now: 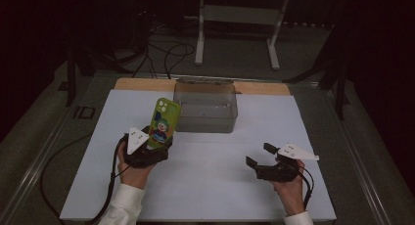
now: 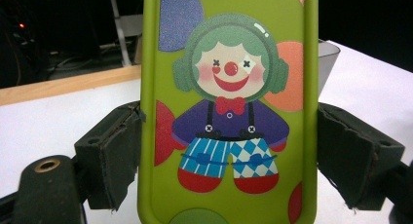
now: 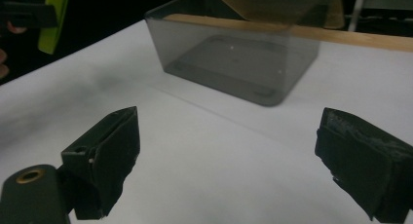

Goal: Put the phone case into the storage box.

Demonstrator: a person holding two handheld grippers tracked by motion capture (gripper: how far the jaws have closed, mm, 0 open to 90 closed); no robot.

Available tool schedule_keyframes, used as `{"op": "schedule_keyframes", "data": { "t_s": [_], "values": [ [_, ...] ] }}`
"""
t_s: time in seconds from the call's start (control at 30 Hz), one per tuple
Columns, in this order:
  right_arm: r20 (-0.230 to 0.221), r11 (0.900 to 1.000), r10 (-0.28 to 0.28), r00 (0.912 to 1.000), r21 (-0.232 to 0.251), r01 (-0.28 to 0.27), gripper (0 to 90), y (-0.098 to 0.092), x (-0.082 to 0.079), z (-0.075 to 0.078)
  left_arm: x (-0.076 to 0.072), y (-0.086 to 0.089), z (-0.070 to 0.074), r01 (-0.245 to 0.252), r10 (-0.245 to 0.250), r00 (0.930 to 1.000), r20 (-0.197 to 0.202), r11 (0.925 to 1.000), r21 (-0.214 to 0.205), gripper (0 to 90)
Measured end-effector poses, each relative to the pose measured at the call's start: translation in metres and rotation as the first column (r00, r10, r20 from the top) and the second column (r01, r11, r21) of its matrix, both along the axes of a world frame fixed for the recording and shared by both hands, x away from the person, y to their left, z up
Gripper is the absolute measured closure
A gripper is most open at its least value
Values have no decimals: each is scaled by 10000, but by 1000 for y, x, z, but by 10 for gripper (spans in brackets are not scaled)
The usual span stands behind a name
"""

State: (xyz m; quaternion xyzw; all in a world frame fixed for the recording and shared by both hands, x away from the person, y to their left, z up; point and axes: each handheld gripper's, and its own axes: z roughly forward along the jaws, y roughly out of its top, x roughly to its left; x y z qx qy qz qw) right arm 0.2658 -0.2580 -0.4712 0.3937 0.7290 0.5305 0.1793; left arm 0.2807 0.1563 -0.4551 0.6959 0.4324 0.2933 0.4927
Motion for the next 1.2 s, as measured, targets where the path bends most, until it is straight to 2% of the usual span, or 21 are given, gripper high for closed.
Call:
{"op": "schedule_keyframes", "data": {
  "t_s": [0.3,0.67,0.87,1.2],
  "values": [
    [-65,9988,408,9991,277,-406,93,24,13,11,-1,-3,2,-150,151,9998,155,9999,-85,159],
    [-92,9962,838,9964,231,-836,93,52,26,21,-1,-6,1,-164,166,9997,174,9998,-117,159],
    [-110,9939,996,9950,489,-989,93,62,31,25,-2,-7,0,-191,195,9996,213,9997,-161,159],
    [-245,9921,1185,9926,434,-1174,93,79,37,29,-4,-13,0,-59,63,9996,281,9999,-143,160]
  ]
}}
